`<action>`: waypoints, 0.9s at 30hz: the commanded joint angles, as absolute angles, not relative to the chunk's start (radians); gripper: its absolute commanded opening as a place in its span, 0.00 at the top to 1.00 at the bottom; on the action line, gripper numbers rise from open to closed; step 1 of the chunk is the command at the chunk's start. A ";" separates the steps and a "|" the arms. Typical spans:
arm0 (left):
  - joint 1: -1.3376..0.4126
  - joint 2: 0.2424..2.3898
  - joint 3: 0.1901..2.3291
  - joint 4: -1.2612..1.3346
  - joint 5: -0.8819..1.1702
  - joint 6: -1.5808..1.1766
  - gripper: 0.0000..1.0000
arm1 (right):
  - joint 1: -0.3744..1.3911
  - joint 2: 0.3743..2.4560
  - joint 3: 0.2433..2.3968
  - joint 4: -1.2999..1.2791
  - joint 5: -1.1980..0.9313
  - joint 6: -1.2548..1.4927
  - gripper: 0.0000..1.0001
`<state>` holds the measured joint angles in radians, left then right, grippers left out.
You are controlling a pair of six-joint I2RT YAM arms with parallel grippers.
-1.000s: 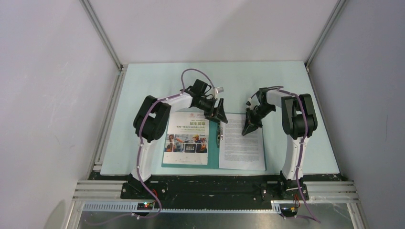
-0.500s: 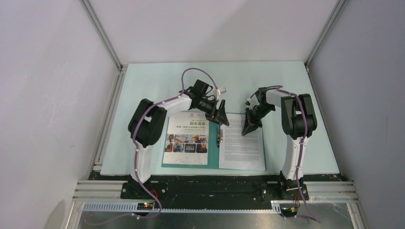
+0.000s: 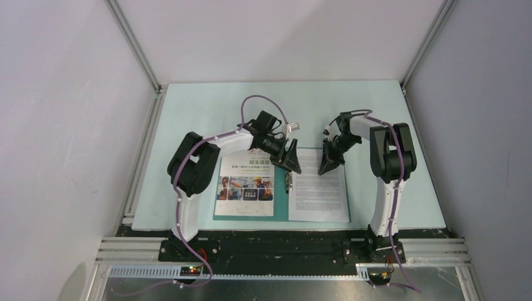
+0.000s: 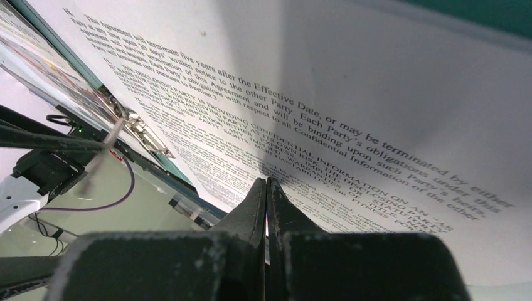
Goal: Put the files into the folder
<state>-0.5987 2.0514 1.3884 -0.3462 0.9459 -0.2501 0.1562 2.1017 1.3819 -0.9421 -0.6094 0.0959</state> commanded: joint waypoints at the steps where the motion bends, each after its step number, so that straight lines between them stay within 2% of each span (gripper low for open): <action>1: -0.627 1.964 1.371 -0.334 0.941 -0.206 0.20 | 0.144 2.062 1.420 -0.897 -0.564 0.078 1.00; 6: -0.640 1.933 1.346 -0.334 0.913 -0.196 0.18 | 0.143 2.037 1.424 -0.891 -0.552 0.068 1.00; 10: -0.635 1.866 1.336 -0.334 0.779 -0.213 0.12 | 0.146 1.990 1.441 -0.895 -0.549 0.042 1.00; 12: -0.626 1.805 1.335 -0.333 0.699 -0.234 0.11 | 0.149 1.940 1.443 -0.896 -0.540 0.044 0.89; 13: -0.616 1.760 1.335 -0.334 0.632 -0.263 0.11 | 0.155 1.905 1.440 -0.901 -0.533 0.044 0.78; 14: -0.611 1.740 1.334 -0.334 0.589 -0.284 0.11 | 0.162 1.885 1.437 -0.904 -0.527 0.046 0.74; 15: -0.601 1.699 1.328 -0.334 0.500 -0.327 0.12 | 0.166 1.845 1.424 -0.911 -0.516 0.048 0.62; 17: -0.586 1.659 1.313 -0.334 0.375 -0.399 0.14 | 0.179 1.787 1.404 -0.930 -0.514 0.049 0.51; 20: -0.575 1.650 1.276 -0.334 0.279 -0.497 0.19 | 0.206 1.702 1.384 -0.964 -0.524 0.048 0.45; 22: -0.587 1.669 1.257 -0.333 0.258 -0.555 0.22 | 0.224 1.663 1.381 -0.997 -0.530 0.069 0.37; 27: -0.606 1.745 1.253 -0.336 0.248 -0.609 0.38 | 0.266 1.623 1.367 -1.015 -0.585 0.122 0.37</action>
